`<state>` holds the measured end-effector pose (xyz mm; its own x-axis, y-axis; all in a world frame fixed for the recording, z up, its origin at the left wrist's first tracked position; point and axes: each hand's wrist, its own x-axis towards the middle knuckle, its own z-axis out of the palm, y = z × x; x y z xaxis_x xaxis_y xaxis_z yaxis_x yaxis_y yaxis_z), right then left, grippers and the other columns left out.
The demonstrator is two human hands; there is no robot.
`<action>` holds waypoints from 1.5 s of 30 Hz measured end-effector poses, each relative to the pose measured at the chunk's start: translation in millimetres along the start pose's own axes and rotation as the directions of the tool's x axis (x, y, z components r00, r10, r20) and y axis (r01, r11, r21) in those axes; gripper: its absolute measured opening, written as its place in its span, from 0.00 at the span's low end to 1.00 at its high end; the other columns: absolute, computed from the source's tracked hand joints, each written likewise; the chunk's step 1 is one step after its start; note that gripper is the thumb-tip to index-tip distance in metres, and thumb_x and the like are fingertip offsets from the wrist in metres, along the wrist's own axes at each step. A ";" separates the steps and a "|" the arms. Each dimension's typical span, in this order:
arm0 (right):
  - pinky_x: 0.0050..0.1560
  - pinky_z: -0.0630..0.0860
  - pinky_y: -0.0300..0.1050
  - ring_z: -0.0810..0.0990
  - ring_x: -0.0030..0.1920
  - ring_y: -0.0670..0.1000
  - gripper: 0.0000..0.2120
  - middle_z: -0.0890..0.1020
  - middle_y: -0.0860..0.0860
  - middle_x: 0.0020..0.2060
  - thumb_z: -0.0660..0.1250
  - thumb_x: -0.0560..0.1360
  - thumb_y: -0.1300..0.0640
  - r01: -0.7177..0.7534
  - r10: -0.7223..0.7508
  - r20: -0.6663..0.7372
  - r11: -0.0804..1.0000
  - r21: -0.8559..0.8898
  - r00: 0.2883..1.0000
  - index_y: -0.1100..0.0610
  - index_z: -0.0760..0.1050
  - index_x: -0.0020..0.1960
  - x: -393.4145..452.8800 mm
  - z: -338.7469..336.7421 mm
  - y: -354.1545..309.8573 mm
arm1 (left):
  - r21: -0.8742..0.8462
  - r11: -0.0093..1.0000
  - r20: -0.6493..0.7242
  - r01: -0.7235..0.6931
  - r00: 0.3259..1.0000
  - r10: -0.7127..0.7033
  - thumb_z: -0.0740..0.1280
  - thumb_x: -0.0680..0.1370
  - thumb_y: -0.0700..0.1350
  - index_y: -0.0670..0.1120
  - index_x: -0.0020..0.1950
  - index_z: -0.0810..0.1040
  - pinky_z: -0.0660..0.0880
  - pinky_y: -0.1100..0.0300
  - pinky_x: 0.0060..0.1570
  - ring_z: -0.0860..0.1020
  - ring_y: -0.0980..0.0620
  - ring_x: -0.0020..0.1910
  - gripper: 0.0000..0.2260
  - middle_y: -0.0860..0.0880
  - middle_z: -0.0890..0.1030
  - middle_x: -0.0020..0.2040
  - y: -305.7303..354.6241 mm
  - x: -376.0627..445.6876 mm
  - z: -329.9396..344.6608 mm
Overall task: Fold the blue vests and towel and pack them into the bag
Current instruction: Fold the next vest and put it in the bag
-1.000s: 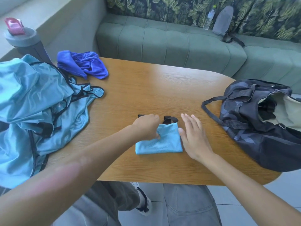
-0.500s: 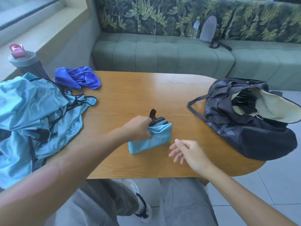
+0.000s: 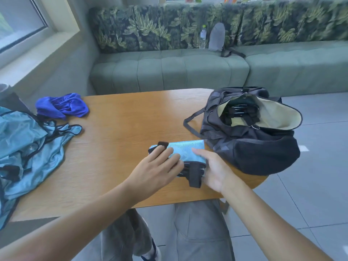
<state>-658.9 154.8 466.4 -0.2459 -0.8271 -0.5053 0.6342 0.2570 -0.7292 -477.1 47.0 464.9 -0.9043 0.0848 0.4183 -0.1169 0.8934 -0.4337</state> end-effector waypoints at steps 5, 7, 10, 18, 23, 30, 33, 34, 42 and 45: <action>0.48 0.82 0.49 0.86 0.52 0.57 0.12 0.86 0.58 0.55 0.67 0.79 0.62 0.163 -0.168 -0.043 0.980 -0.117 0.985 0.60 0.80 0.62 -15.7 -26.6 -18.7 | -0.209 0.969 0.061 0.128 0.991 -0.118 0.62 0.82 0.59 0.44 0.57 0.80 0.73 0.47 0.57 0.76 0.42 0.53 0.20 0.45 0.78 0.56 11.2 20.6 -7.0; 0.58 0.80 0.55 0.84 0.57 0.60 0.13 0.85 0.58 0.56 0.67 0.80 0.62 0.192 -0.199 -0.039 0.972 -0.132 0.979 0.60 0.79 0.64 -20.6 -35.1 -27.1 | -0.384 0.877 0.069 0.289 0.956 -0.285 0.57 0.83 0.63 0.45 0.62 0.78 0.70 0.48 0.61 0.74 0.44 0.59 0.24 0.47 0.77 0.61 8.5 34.0 -13.2; 0.63 0.78 0.56 0.83 0.60 0.59 0.14 0.85 0.57 0.58 0.67 0.80 0.61 0.238 -0.246 -0.032 0.958 -0.158 0.969 0.59 0.78 0.65 -30.1 -50.1 -40.2 | -0.690 0.389 0.274 0.611 0.717 -0.641 0.55 0.81 0.65 0.52 0.68 0.69 0.68 0.53 0.65 0.72 0.54 0.65 0.23 0.55 0.73 0.64 2.5 64.3 -18.4; 0.50 0.83 0.51 0.85 0.55 0.56 0.13 0.85 0.56 0.57 0.66 0.81 0.58 0.289 -0.298 -0.065 0.949 -0.124 0.952 0.56 0.79 0.64 -53.8 -86.3 -76.2 | -0.403 -0.688 0.873 0.603 0.478 -0.093 0.61 0.81 0.62 0.51 0.69 0.78 0.73 0.45 0.66 0.82 0.46 0.62 0.22 0.47 0.83 0.64 -2.9 124.8 -12.5; 0.55 0.82 0.57 0.85 0.55 0.60 0.13 0.85 0.60 0.56 0.67 0.80 0.59 0.207 -0.230 -0.138 0.965 -0.160 0.963 0.59 0.79 0.64 -55.7 -117.1 -100.6 | -0.312 -0.775 0.862 0.549 0.506 0.012 0.65 0.77 0.50 0.45 0.71 0.77 0.78 0.49 0.58 0.82 0.44 0.55 0.22 0.43 0.81 0.65 5.1 144.4 -5.9; 0.61 0.78 0.56 0.84 0.58 0.59 0.13 0.85 0.58 0.57 0.67 0.80 0.60 0.156 -0.188 -0.100 0.952 -0.262 0.977 0.59 0.80 0.63 -57.2 -138.5 -116.1 | -0.298 -0.731 0.852 0.614 0.516 0.087 0.71 0.79 0.50 0.48 0.70 0.78 0.80 0.50 0.56 0.83 0.46 0.55 0.21 0.43 0.83 0.63 19.0 162.5 0.4; 0.63 0.78 0.56 0.84 0.59 0.59 0.14 0.85 0.58 0.58 0.69 0.79 0.60 0.138 -0.163 -0.063 0.948 -0.288 0.985 0.59 0.80 0.64 -58.3 -138.5 -120.2 | -0.327 -0.742 0.812 0.585 0.575 0.096 0.74 0.75 0.42 0.47 0.72 0.75 0.74 0.45 0.69 0.81 0.43 0.62 0.24 0.43 0.83 0.64 30.2 164.5 1.8; 0.63 0.78 0.56 0.84 0.59 0.59 0.15 0.85 0.58 0.58 0.70 0.78 0.59 0.129 -0.150 -0.052 0.949 -0.287 0.987 0.60 0.79 0.64 -57.9 -139.1 -121.6 | -0.341 -0.740 0.793 0.580 0.600 0.105 0.74 0.76 0.40 0.47 0.72 0.75 0.73 0.45 0.70 0.81 0.43 0.64 0.24 0.43 0.82 0.64 31.5 165.2 0.9; 0.73 0.69 0.60 0.75 0.69 0.64 0.40 0.76 0.65 0.68 0.61 0.77 0.32 0.217 -0.232 0.024 0.936 0.276 0.972 0.67 0.74 0.70 -57.6 -136.7 -103.8 | -0.480 -0.779 0.785 0.404 0.595 -0.174 0.78 0.72 0.35 0.50 0.74 0.67 0.80 0.42 0.60 0.82 0.41 0.61 0.34 0.43 0.81 0.65 34.5 173.0 20.4; 0.76 0.62 0.60 0.69 0.74 0.65 0.43 0.71 0.64 0.72 0.68 0.72 0.31 0.321 -0.414 0.074 0.796 0.513 0.907 0.65 0.72 0.72 -53.5 -129.8 -83.1 | -0.488 -0.798 0.768 0.355 0.608 -0.200 0.81 0.70 0.39 0.50 0.76 0.65 0.79 0.40 0.60 0.81 0.40 0.63 0.39 0.42 0.79 0.68 36.0 182.8 28.0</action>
<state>-793.6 242.6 494.1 -0.4311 -0.8940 -0.1222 0.8017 -0.3173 -0.5066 -658.1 82.3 503.4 -0.8422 -0.4656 -0.2721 -0.0272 -0.4672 0.8837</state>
